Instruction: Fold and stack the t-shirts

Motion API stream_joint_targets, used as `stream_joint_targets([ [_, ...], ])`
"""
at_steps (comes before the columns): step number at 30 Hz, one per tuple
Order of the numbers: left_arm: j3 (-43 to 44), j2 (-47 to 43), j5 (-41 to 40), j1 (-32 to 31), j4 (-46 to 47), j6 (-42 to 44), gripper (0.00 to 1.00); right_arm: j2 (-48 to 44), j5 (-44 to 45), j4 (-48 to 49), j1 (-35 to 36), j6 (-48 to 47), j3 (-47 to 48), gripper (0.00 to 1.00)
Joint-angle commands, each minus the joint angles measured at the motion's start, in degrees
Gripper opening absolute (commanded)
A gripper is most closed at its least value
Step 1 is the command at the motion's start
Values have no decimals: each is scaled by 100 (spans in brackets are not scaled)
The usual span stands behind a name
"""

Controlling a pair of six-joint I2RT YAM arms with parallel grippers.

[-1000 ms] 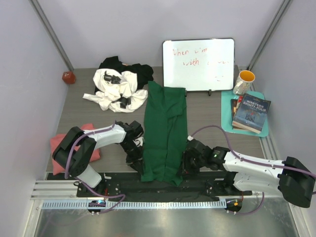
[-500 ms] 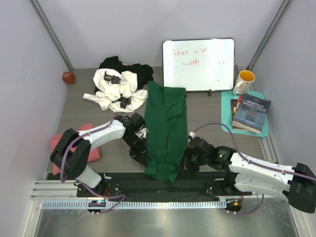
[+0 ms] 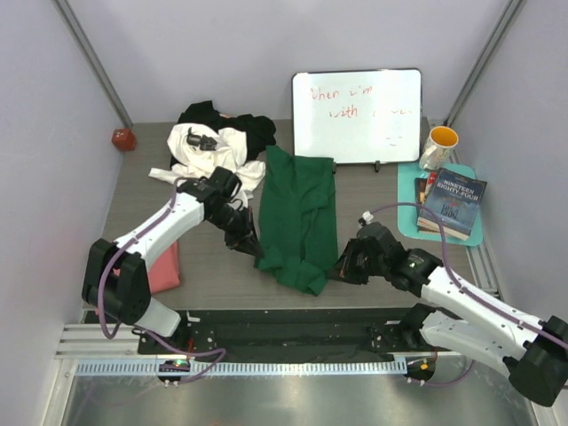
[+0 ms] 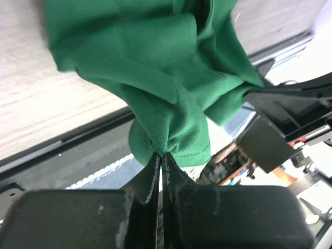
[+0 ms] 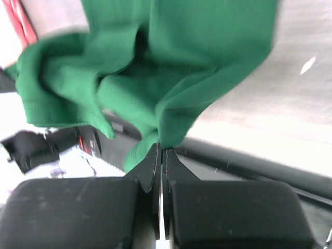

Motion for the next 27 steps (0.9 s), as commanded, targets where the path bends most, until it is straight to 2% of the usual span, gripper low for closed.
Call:
stream_joint_targets([
  [1,340,155,40,261,92,69,0,187,304,63,-583,-654,383,1],
  [13,1088,1105,-83,411,611,-72,0,2067,207,661,-1112,-1577,1490,1],
  [19,1474,1299,-276,481,665,-64,0,2341,225,661,-1437,-1841,2158,1],
  [27,1879,1729,-584,525,559,16,0,2894,347,837,-1674,-2009,2501,1],
])
